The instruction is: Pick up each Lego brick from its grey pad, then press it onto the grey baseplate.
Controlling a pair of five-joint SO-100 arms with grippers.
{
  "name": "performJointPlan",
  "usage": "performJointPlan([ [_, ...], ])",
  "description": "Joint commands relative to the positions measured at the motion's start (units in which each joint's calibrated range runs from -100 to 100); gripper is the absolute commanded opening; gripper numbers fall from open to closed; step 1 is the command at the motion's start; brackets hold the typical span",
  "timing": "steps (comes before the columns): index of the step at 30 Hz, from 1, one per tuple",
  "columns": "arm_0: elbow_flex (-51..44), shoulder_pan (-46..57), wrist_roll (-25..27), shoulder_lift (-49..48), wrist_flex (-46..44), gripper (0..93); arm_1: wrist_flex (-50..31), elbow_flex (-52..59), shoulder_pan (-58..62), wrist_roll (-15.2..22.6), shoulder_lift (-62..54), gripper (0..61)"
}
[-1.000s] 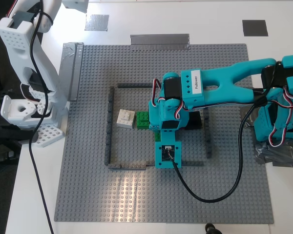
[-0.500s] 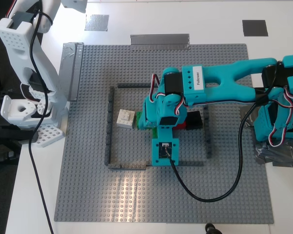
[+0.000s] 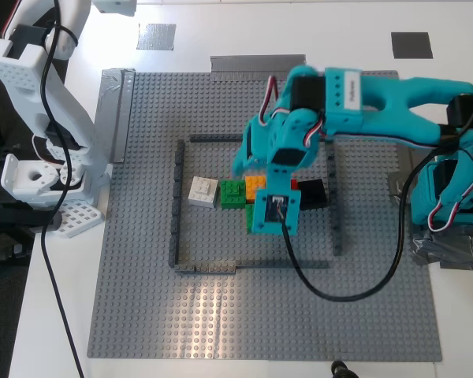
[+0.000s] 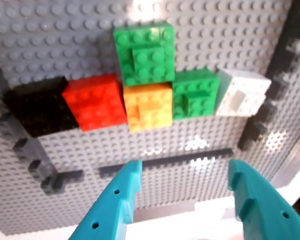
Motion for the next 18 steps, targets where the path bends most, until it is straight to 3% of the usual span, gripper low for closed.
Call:
performJointPlan([
  [1, -1.7, 6.8, 0.1, -8.2, 0.0, 0.0, 0.3, -2.6, -0.2, -0.1, -5.1, 0.2],
  [12, -1.7, 33.1, -0.3, -17.5, -0.8, 0.0, 1.5, -1.4, -0.6, 0.0, -5.6, 0.2],
  [18, -1.6, 48.8, -0.3, -17.4, -7.7, 0.0, 1.7, -1.3, -0.3, 0.4, -5.9, 0.2],
])
